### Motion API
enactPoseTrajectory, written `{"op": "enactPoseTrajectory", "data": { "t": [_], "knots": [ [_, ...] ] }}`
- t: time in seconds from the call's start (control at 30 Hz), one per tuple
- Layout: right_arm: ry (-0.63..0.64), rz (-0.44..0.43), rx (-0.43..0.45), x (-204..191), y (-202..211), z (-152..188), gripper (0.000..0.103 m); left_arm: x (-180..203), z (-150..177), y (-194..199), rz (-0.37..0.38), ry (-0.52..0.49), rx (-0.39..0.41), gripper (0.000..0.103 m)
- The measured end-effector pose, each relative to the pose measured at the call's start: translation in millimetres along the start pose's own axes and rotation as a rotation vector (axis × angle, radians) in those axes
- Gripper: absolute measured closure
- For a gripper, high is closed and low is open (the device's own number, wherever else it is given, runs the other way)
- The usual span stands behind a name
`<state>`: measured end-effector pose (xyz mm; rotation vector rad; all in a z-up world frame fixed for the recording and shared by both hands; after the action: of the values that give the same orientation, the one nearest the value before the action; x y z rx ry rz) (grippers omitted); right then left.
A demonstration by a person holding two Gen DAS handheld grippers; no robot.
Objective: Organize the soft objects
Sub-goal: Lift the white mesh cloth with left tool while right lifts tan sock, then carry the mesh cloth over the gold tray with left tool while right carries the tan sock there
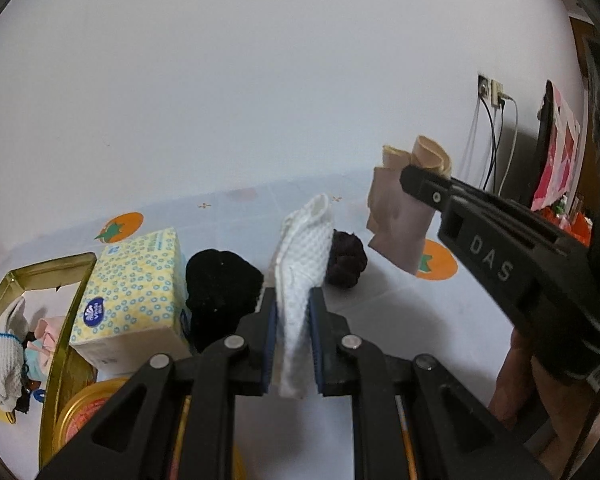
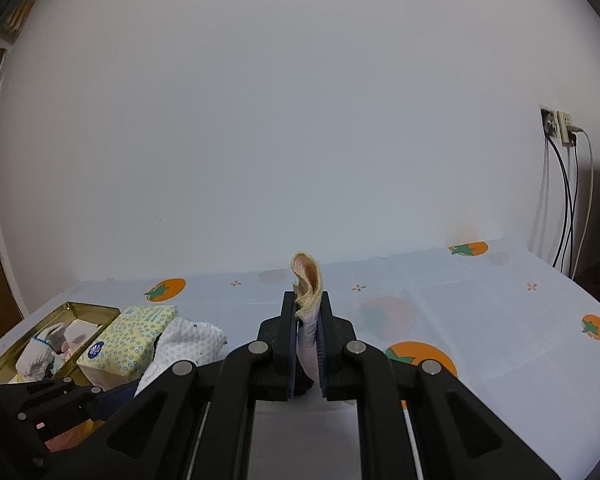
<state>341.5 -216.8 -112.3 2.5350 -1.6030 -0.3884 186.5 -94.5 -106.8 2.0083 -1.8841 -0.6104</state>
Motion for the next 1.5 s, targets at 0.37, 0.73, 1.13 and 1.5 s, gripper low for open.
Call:
{"op": "enactPoseTrajectory", "data": {
  "t": [0.37,0.73,1.13,1.5],
  "knots": [
    [0.029,-0.021,0.024,-7,4,-2,0.093,-8,-5,8,-0.011,0.036,0.074,0.09],
    [0.079,-0.042,0.057,-16,16,-6,0.093,-15,-8,13,-0.029,0.057,0.108,0.09],
    [0.124,-0.048,0.073,-26,13,-8,0.093,-25,-11,21,-0.075,0.076,0.157,0.09],
    [0.122,-0.047,0.089,-24,17,-8,0.093,-42,-11,23,-0.117,0.099,0.171,0.09]
  ]
}}
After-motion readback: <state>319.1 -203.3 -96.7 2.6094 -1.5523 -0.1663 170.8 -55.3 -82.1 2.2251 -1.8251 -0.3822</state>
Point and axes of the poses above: each gripper's, at about its wrist camera, not at the fingertips, and y roughly against the way its jaws point, x to its right, z to its underside, the point moved 8 cm from there along -y, roughly the way its jaws point, and after that the axes turned 8 degrees about -z, right-handed, at the moved point
